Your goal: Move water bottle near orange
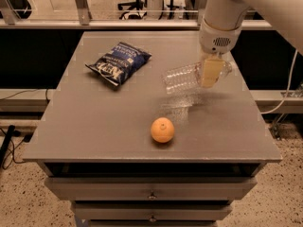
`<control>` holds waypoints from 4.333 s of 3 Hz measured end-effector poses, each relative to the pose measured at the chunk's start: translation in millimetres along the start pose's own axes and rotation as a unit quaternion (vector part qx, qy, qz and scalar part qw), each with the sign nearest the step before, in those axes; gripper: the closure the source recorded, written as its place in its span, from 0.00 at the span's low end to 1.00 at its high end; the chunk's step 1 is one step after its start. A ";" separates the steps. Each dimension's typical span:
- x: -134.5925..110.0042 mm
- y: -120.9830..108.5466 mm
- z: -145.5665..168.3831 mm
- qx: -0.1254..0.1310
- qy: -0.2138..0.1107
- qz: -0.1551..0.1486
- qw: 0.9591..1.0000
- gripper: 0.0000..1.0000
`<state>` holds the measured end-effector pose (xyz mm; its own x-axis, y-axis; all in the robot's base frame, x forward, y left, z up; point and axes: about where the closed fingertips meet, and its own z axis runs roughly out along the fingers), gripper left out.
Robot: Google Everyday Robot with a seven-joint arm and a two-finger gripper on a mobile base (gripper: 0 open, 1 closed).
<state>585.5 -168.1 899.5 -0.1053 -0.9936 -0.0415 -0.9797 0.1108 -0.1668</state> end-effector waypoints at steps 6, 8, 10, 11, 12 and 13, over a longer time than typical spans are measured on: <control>-3.0 83.7 28.2 -0.031 -0.001 0.091 0.995 0.60; 1.0 82.8 28.5 -0.031 0.006 0.100 0.994 0.06; 3.5 81.7 26.7 -0.030 0.008 0.102 0.994 0.00; 9.7 77.0 18.7 -0.022 0.004 0.110 0.994 0.00; 34.8 63.8 -13.8 -0.011 -0.050 0.145 0.988 0.00; 58.7 53.1 -51.5 -0.014 -0.132 0.167 0.977 0.00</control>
Offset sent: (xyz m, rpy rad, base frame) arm -0.0565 0.0072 -0.0208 0.1326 0.0802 -0.1703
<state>518.5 -221.8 938.9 -0.3766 -0.8610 -0.3419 -0.9026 0.4241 -0.0739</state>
